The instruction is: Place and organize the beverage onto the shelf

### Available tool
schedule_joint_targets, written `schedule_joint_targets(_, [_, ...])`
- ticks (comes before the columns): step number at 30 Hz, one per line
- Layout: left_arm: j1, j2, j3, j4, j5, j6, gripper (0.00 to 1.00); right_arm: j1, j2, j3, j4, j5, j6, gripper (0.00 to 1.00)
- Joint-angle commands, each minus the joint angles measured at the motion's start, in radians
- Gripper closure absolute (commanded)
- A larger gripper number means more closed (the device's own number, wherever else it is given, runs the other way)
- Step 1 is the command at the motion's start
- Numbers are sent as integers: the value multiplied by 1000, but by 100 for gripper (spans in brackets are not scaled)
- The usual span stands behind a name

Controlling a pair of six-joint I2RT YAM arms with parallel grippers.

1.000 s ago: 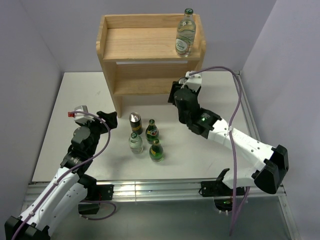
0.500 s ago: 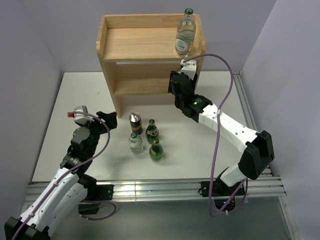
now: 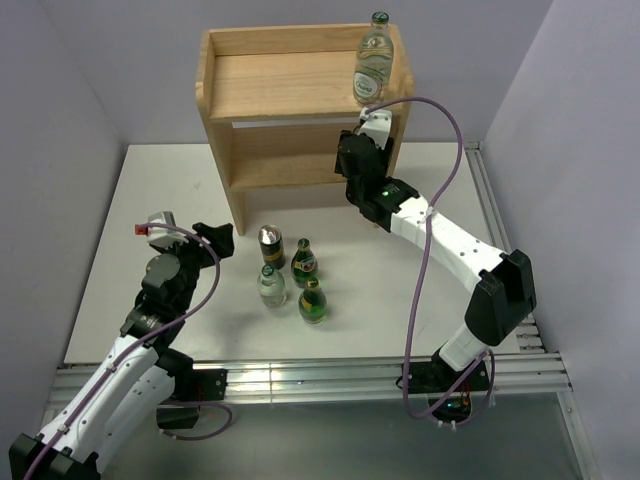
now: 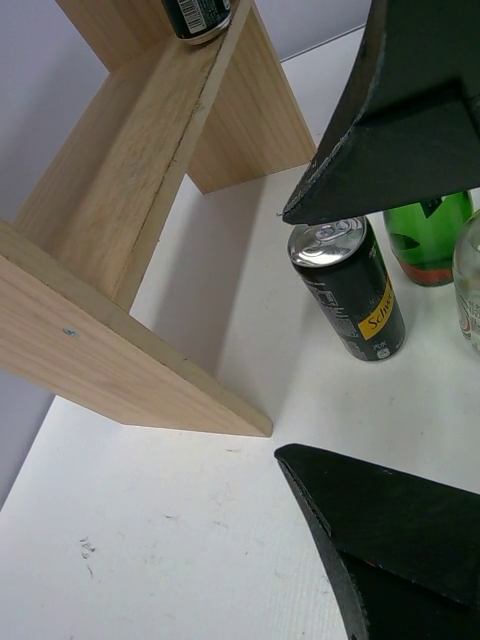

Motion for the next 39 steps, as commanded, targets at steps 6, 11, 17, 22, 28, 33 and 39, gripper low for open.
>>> schedule_joint_targets(6, [-3, 4, 2, 20, -10, 22, 2, -19, 4, 43, 116, 16, -6, 76])
schedule_joint_targets(11, [-5, 3, 4, 20, -10, 24, 2, -19, -4, 20, 119, 22, 6, 8])
schedule_joint_targets(17, [-5, -1, 5, 18, -13, 25, 2, -19, -14, 8, 120, 22, 9, 0])
schedule_joint_targets(22, [-5, -1, 5, 18, -13, 25, 2, -16, -36, -15, 120, 19, 21, 0])
schedule_joint_targets(28, [-5, 1, 7, 20, -10, 24, 2, -16, -54, -47, 112, 16, 40, 0])
schedule_joint_targets(33, [-5, -1, 9, 16, -13, 25, 2, 4, -88, -90, 99, 42, 49, 0])
schedule_joint_targets(39, [-5, -8, 4, 15, -13, 22, 2, 73, -171, -159, 93, 103, 44, 0])
